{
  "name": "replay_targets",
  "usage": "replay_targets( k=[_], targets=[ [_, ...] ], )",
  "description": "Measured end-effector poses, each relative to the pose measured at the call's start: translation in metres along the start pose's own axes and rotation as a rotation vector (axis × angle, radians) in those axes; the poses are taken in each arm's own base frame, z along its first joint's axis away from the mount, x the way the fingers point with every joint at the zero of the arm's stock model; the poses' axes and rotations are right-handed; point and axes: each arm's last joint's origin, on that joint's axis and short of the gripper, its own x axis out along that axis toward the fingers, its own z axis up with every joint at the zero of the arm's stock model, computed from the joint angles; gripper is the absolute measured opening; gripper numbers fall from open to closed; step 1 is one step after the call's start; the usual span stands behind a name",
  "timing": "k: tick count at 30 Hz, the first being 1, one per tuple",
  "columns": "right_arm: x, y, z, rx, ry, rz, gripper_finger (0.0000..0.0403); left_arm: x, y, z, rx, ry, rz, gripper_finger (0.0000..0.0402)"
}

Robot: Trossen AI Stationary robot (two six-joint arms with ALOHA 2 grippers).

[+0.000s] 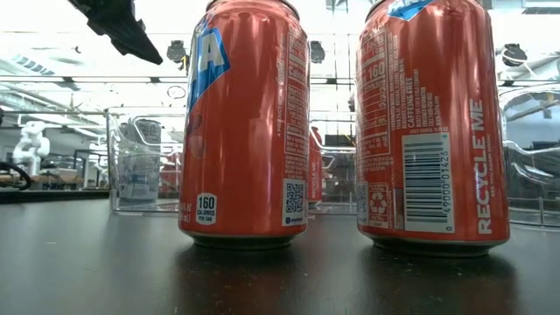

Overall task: Sort soda cans
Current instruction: Put the orange soda can into the center transparent bin

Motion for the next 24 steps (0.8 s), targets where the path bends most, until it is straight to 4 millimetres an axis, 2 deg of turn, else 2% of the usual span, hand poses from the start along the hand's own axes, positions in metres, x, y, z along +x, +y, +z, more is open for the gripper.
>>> replay_targets(
  k=[5,10,13,18,24],
  targets=[
    [0.011,0.029,-0.007,-0.077,0.059,0.011,0.0294,0.000,0.000,0.000,0.016,-0.003,0.000,0.0123],
    [0.033,0.051,-0.016,-0.170,0.155,-0.075,0.0294,0.000,0.000,0.000,0.017,-0.003,-0.001,0.0123],
    [0.047,0.059,-0.021,-0.232,0.222,-0.158,0.0294,0.000,0.000,0.000,0.017,-0.003,-0.001,0.0123],
    [0.077,0.073,-0.028,-0.311,0.270,-0.197,0.0294,0.000,0.000,0.000,0.017,-0.003,-0.001,0.0123],
    [0.116,0.074,-0.041,-0.404,0.351,-0.262,0.0295,0.000,0.000,0.000,0.017,-0.003,-0.003,0.0123]
  ],
)
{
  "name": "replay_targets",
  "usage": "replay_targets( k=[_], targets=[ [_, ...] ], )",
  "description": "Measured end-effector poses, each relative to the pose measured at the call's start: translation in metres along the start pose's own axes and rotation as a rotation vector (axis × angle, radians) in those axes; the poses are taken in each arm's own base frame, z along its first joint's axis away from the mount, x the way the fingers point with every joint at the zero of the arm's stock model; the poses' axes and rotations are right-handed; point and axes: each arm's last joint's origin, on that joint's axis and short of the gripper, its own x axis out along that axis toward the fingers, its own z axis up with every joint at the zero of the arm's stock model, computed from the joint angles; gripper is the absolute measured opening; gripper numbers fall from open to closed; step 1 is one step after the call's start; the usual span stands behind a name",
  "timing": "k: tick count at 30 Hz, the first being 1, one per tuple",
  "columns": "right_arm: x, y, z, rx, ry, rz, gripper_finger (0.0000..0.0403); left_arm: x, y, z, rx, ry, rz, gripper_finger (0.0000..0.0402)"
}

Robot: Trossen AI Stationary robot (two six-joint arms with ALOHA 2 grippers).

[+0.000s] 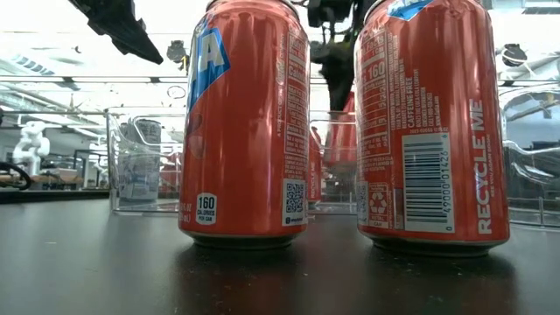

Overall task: Sort soda cans
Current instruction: Put the orange soda can into the center transparent bin

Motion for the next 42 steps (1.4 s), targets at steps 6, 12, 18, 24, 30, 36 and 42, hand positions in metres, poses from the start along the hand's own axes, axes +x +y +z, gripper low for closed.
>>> replay_targets(
  k=[6,12,18,24,30,36,42],
  targets=[
    [0.030,0.010,0.002,-0.115,0.017,-0.051,0.0302,0.000,0.000,0.000,-0.001,0.000,-0.002,0.0123],
    [0.051,0.017,0.005,-0.208,0.031,-0.062,0.0303,0.000,0.000,0.000,-0.002,0.000,-0.002,0.0123],
    [0.063,0.019,0.005,-0.257,0.037,-0.094,0.0305,0.000,0.000,0.000,-0.002,0.000,-0.002,0.0123],
    [0.063,0.018,0.006,-0.249,0.016,-0.131,0.0315,0.000,0.000,0.000,-0.001,0.000,-0.002,0.0123],
    [0.061,0.016,0.006,-0.246,0.014,-0.145,0.0317,0.000,0.000,0.000,-0.001,-0.001,-0.002,0.0123],
    [0.062,0.016,0.006,-0.247,0.014,-0.142,0.0317,0.000,0.000,0.000,-0.001,-0.001,-0.002,0.0123],
    [0.062,0.016,0.006,-0.248,0.015,-0.141,0.0318,0.000,0.000,0.000,-0.001,-0.001,-0.002,0.0123]
  ],
)
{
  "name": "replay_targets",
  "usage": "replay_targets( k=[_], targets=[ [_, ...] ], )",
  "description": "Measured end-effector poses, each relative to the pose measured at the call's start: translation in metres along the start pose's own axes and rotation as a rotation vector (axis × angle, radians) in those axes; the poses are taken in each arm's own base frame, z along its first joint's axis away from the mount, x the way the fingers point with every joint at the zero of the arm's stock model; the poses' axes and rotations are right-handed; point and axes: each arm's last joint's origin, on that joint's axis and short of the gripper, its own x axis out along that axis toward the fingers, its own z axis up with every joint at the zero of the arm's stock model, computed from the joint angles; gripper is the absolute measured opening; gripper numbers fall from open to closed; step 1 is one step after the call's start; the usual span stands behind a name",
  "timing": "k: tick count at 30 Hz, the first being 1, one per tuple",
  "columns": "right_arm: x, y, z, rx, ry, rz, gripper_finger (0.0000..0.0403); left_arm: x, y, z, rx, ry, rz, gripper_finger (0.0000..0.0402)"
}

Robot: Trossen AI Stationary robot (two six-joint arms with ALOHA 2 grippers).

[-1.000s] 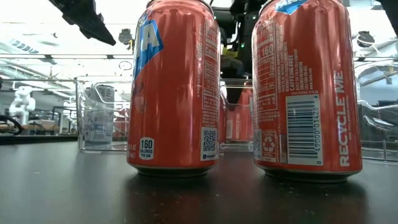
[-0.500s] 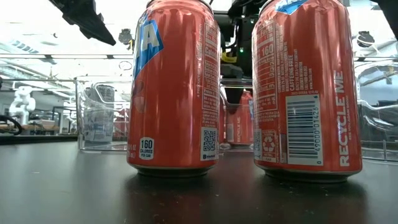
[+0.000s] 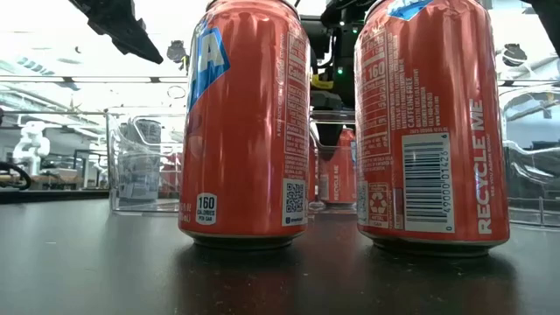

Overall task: Sort soda cans
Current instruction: Put the orange soda can into the center transparent bin

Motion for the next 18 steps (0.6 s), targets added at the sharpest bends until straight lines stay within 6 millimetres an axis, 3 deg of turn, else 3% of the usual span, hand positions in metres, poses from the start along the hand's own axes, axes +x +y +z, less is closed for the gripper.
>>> replay_targets(
  k=[8,18],
  targets=[
    [-0.0005,-0.0002,-0.0003,0.014,0.001,0.002,0.0322,0.0000,0.0000,0.0000,0.000,0.000,0.000,0.0123],
    [-0.0008,-0.0009,-0.0012,0.017,0.007,0.000,0.0387,-0.0001,0.0000,0.0000,0.000,0.000,0.000,0.0123]
  ],
)
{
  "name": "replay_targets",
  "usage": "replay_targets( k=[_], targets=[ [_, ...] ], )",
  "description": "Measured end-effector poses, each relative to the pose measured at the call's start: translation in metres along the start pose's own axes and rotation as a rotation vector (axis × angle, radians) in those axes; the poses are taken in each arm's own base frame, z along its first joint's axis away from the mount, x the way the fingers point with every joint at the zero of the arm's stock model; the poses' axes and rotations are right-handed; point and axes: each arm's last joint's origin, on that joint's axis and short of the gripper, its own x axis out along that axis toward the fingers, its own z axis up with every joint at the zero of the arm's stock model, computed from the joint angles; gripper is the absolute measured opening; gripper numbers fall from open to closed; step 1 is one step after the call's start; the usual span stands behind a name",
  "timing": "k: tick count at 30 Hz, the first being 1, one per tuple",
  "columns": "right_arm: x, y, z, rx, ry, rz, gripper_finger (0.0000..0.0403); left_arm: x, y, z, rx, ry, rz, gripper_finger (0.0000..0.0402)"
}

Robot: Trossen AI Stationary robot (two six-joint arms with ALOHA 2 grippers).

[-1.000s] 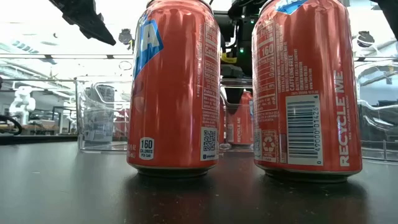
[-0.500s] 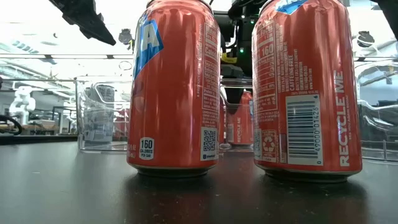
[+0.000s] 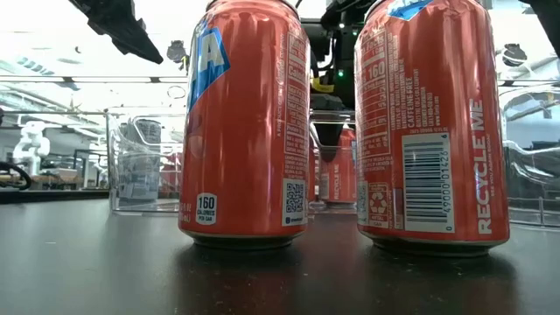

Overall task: Sort soda cans
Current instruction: Put the orange soda can into the center transparent bin, then adjust the right transparent bin

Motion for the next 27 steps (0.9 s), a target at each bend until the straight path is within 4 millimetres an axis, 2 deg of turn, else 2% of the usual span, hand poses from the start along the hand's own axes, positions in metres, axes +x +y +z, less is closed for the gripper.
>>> replay_targets(
  k=[6,16,22,27],
  targets=[
    [-0.021,-0.007,-0.002,0.018,-0.037,0.024,0.0395,0.000,0.000,0.000,0.000,0.000,0.000,0.0123],
    [-0.089,-0.026,-0.017,0.206,-0.179,0.149,0.0396,0.000,0.000,0.000,0.000,-0.001,0.000,0.0123],
    [-0.121,-0.032,-0.045,0.336,-0.135,0.190,0.0396,0.000,0.000,0.000,0.000,-0.002,0.000,0.0123],
    [-0.133,-0.035,-0.087,0.437,0.014,0.018,0.0396,0.000,0.000,0.000,0.000,-0.001,0.000,0.0123]
  ],
)
